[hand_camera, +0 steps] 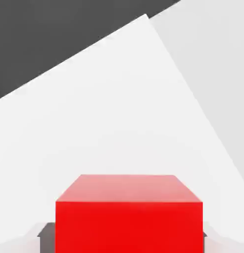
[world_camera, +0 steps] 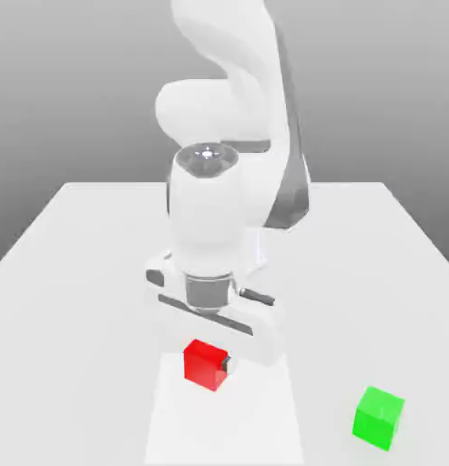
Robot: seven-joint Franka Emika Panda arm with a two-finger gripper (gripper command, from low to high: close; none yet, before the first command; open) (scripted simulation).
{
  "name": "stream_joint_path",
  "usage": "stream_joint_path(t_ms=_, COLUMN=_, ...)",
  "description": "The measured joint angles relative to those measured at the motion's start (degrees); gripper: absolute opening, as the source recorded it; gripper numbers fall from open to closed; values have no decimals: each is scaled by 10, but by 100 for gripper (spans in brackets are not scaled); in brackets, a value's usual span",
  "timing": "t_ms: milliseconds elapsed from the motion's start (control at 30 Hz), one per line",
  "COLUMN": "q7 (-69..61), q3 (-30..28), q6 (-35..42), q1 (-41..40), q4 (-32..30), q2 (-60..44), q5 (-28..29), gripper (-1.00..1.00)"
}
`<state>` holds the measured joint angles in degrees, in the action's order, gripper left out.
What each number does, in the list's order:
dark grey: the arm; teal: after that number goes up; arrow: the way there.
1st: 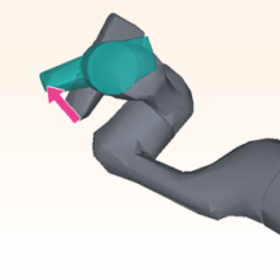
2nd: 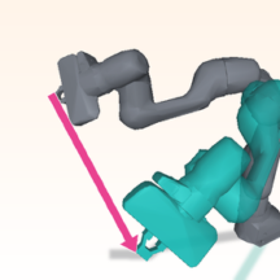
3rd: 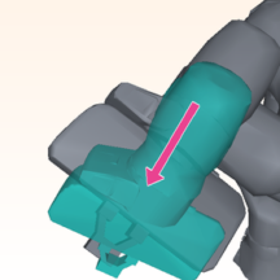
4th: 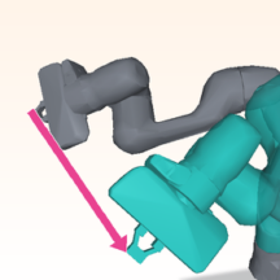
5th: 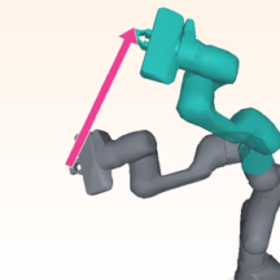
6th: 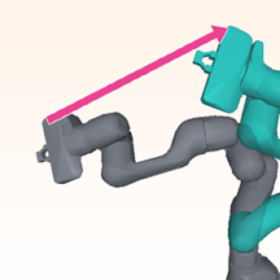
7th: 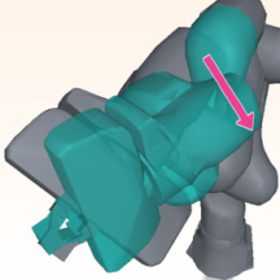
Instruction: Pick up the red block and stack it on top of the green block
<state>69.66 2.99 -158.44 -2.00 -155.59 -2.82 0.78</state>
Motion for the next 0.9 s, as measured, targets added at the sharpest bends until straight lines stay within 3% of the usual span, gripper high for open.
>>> stream_joint_path(t_ms=367, q7=-275, q3=107, q6=96, q1=112, q4=136, q2=-43, q5=26, gripper=-100)
stream_joint_path(t_ms=533, q7=-273, q3=96, q6=33, q1=137, q4=155, q2=-128, q5=73, gripper=-100)
stream_joint_path(t_ms=567, q7=-269, q3=91, q6=21, q1=141, q4=156, q2=-141, q5=80, gripper=100)
stream_joint_path(t_ms=767, q7=-266, q3=89, q6=15, q1=143, q4=157, q2=-148, q5=84, gripper=100)
stream_joint_path(t_ms=900, q7=-290, q3=104, q6=68, q1=133, q4=154, q2=-90, q5=51, gripper=100)
